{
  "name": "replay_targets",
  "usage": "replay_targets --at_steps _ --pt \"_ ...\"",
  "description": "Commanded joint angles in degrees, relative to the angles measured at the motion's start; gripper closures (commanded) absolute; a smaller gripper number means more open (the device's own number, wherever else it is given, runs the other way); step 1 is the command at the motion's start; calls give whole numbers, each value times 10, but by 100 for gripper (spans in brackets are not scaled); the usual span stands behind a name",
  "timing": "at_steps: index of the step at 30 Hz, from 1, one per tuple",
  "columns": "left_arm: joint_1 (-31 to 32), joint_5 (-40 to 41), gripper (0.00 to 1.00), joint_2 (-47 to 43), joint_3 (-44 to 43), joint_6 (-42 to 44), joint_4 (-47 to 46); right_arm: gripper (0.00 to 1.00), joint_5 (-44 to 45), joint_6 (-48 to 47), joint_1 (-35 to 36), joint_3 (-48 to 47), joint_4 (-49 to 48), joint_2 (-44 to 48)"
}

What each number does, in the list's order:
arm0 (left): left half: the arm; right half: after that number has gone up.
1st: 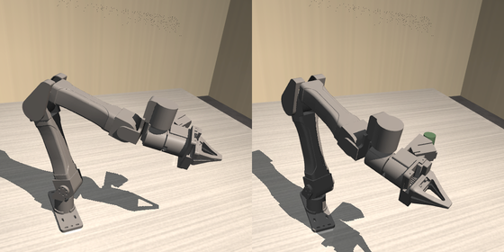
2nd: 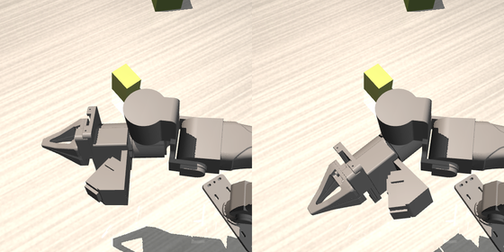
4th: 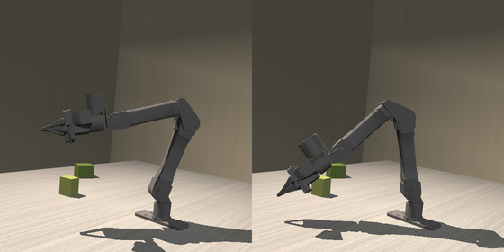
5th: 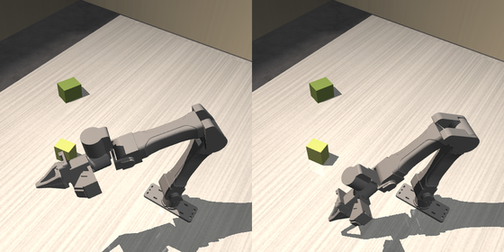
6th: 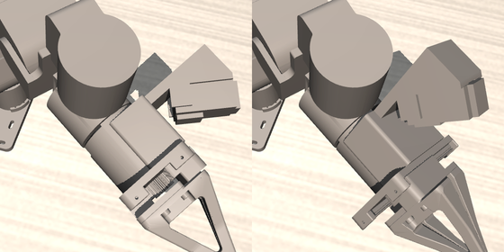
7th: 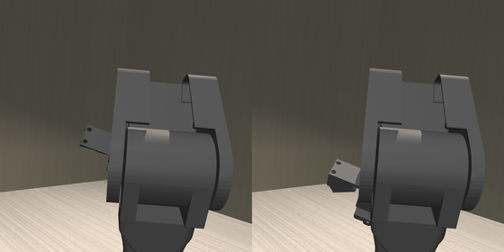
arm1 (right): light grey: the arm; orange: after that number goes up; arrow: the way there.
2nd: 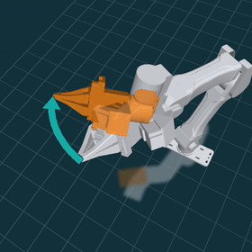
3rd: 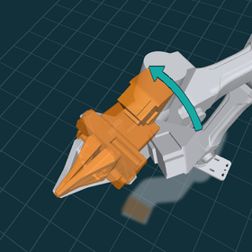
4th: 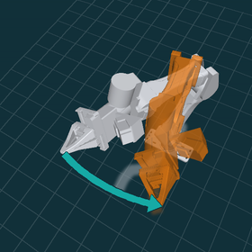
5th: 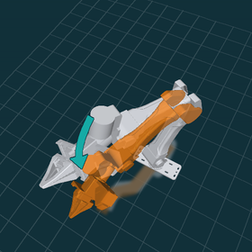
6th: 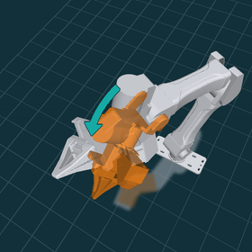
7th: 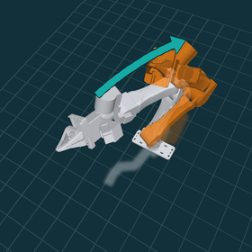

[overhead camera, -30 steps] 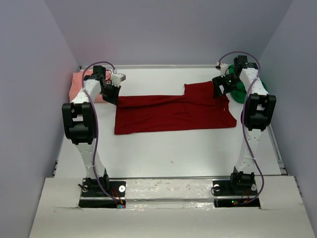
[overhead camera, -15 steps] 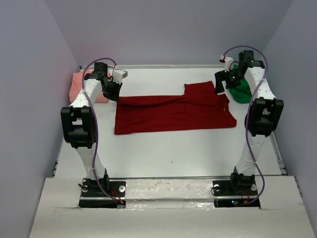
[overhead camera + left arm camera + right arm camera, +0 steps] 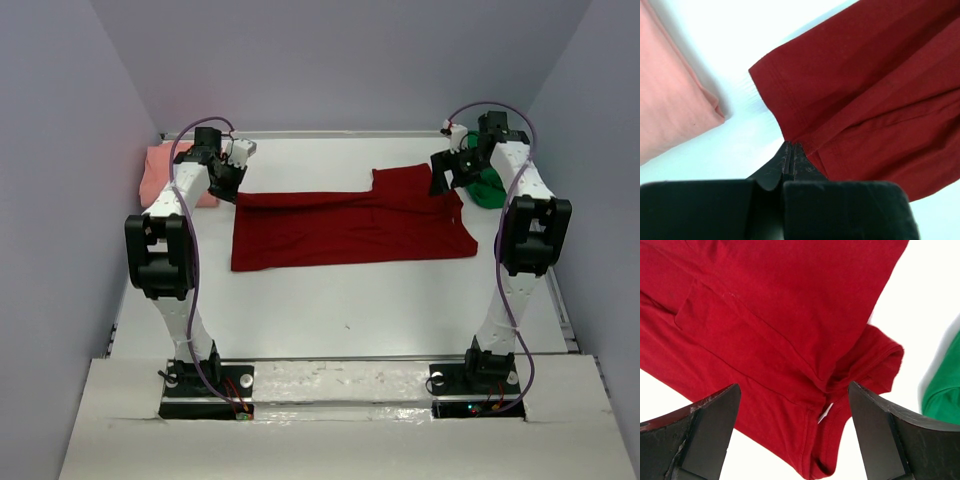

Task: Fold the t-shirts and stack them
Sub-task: Fold the other side of the tshirt into a rectangle

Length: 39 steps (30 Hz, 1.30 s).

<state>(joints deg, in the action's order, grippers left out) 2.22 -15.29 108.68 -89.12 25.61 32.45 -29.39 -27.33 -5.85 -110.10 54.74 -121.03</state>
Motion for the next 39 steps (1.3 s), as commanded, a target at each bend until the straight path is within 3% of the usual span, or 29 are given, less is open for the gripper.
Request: replay_targets --at_steps 1,20,39 --pt "3 39 100 -6 -25 -14 -13 7 -14 3 4 12 -26 25" --pt "44 110 100 17 -17 -19 -48 6 -21 5 4 53 -46 29" --pt "97 279 100 38 11 -3 -115 5 -20 7 4 62 -59 12"
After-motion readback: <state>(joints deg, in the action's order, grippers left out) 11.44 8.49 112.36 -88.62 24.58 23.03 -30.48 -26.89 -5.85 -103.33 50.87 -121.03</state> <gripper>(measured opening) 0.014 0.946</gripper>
